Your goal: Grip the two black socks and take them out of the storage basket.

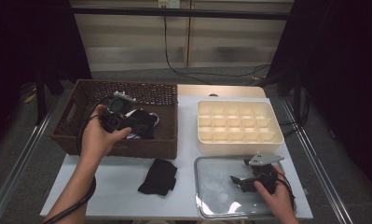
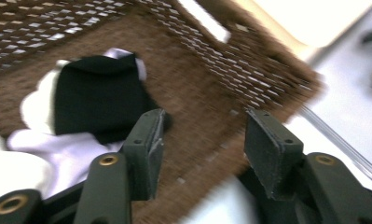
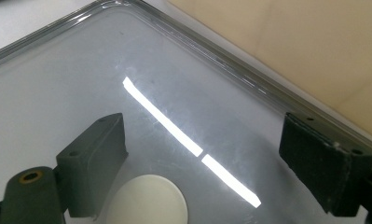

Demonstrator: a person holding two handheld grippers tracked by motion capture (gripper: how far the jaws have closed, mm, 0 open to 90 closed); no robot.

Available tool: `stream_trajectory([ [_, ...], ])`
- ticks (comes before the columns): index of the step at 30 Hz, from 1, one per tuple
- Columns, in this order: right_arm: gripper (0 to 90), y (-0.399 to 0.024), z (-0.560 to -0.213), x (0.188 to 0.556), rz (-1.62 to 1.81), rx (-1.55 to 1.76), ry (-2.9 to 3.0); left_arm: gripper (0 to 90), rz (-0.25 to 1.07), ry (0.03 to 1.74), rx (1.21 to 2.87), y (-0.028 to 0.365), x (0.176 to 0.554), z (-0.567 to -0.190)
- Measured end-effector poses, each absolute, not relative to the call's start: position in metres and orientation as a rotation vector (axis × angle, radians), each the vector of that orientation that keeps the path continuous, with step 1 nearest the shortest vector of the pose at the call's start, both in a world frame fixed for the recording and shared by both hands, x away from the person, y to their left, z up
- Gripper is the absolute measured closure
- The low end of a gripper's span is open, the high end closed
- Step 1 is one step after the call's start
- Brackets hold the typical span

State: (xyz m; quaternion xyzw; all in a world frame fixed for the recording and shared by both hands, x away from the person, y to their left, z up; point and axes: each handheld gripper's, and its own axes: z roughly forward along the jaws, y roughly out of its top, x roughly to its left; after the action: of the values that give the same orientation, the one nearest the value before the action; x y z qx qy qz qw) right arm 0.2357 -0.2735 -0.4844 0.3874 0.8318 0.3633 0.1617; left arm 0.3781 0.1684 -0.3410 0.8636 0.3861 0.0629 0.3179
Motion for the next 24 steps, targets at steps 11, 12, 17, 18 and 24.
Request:
stream_trajectory([
  [11,14.1,-0.274,-0.484,0.236,1.038,1.103,2.375,45.9,0.169,1.167,2.234,0.178,0.431,-0.37],
  [12,14.1,-0.274,-0.484,0.236,1.038,1.103,2.376,45.5,0.174,1.168,2.24,0.178,0.433,-0.372],
  [17,14.1,-0.274,-0.484,0.236,1.038,1.103,2.376,41.7,0.204,1.22,2.231,0.183,0.444,-0.384],
  [18,14.1,-0.274,-0.484,0.236,1.037,1.103,2.376,41.5,0.178,1.245,2.219,0.186,0.447,-0.389],
  [24,14.1,-0.274,-0.484,0.236,1.037,1.103,2.376,38.8,0.229,1.245,2.242,0.186,0.451,-0.391],
])
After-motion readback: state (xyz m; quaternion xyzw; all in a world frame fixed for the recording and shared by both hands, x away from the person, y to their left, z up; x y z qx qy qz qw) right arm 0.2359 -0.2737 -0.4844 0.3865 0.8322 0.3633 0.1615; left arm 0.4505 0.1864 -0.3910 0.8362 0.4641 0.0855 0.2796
